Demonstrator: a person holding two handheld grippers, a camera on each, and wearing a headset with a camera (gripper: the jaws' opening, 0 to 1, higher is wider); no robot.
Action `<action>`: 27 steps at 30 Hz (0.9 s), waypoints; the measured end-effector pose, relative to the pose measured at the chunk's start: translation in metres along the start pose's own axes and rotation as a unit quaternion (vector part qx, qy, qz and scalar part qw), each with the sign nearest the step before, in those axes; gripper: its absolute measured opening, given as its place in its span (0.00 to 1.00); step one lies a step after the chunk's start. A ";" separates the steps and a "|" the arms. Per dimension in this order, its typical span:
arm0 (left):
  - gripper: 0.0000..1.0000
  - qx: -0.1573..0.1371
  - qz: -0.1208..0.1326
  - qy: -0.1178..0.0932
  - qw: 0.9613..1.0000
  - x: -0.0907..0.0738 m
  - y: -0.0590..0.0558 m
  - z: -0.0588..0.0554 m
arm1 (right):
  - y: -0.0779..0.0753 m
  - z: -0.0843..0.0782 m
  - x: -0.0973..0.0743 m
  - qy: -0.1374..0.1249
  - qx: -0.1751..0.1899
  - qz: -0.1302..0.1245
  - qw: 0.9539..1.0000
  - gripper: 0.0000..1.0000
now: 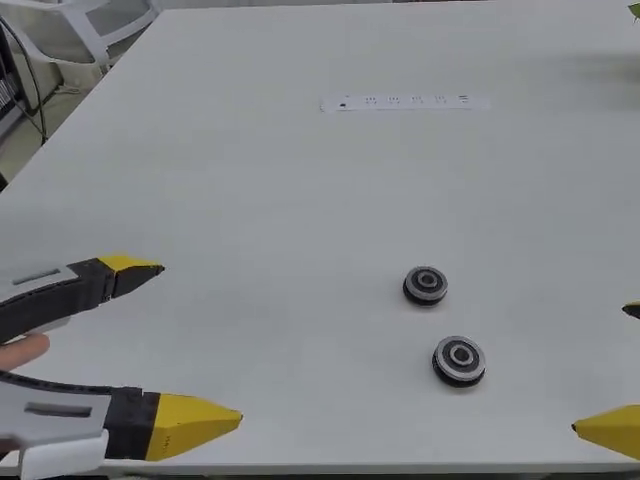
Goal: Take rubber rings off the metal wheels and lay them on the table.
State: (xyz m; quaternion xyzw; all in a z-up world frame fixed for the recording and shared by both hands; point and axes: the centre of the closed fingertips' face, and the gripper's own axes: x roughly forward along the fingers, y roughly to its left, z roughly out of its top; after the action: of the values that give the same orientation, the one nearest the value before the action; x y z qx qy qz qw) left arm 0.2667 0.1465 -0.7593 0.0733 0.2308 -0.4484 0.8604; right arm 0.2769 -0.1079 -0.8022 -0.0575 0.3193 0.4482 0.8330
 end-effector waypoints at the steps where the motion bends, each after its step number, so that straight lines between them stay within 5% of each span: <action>1: 0.95 0.002 -0.003 0.001 1.000 0.001 0.000 0.001 | 0.001 0.000 0.001 0.002 -0.003 0.003 1.000 0.92; 12: 0.93 0.049 -0.039 0.000 0.998 0.023 -0.008 0.018 | 0.004 0.004 0.004 0.027 -0.039 0.027 0.998 0.89; 19: 0.91 0.093 -0.079 0.005 0.993 0.039 -0.025 0.024 | 0.007 0.009 0.008 0.030 -0.061 0.039 0.997 0.84; 27: 0.85 0.116 -0.109 -0.027 0.987 0.059 -0.037 0.047 | 0.008 0.015 0.017 0.023 -0.078 0.049 0.995 0.75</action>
State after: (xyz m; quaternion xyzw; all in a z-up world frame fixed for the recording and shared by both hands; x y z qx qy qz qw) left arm 0.2815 0.0655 -0.7427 0.1352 0.1605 -0.5648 0.7981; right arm 0.2847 -0.0858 -0.7983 -0.1172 0.3048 0.5107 0.7953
